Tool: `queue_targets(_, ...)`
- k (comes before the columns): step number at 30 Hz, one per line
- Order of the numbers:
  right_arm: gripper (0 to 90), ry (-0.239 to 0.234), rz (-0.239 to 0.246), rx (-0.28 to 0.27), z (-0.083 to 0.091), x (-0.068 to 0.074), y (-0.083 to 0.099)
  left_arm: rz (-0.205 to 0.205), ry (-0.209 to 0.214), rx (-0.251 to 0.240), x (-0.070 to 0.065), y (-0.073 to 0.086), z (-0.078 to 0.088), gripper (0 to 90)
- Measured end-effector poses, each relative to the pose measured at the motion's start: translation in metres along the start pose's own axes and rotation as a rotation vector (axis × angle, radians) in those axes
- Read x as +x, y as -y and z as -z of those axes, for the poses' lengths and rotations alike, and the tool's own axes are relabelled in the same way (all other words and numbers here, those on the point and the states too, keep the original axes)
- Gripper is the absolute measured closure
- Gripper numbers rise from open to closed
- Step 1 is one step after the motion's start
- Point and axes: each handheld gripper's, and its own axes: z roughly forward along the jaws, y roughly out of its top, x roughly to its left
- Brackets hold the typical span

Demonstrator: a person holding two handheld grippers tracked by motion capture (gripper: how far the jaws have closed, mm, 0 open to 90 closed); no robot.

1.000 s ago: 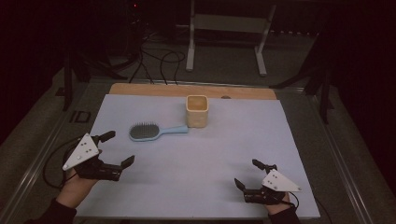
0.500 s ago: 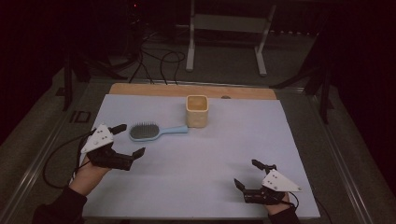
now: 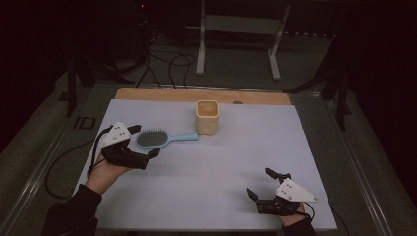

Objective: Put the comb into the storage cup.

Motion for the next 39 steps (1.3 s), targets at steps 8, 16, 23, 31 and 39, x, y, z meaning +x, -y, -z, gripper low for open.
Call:
queue_targets(8,9.9,-0.003,-0.001,0.002,-0.001,0.001,0.0,0.013,0.007,0.013,0.006,-0.008,-0.023,0.0)
queue_targets(16,9.9,-0.004,-0.002,-0.003,0.0,0.001,0.0,0.021,0.026,0.069,0.005,-0.014,-0.05,0.0)
queue_targets(23,9.9,-0.006,-0.001,-0.004,0.0,0.001,0.0,0.035,0.041,0.097,0.006,-0.017,-0.072,0.0)
queue_targets(31,9.9,-0.007,0.003,-0.008,0.001,0.001,-0.001,0.056,0.045,0.13,0.01,-0.018,-0.096,1.6)
queue_targets(39,9.9,-0.008,-0.002,-0.012,0.002,0.0,-0.001,0.05,0.009,0.162,0.01,-0.016,-0.118,8.1)
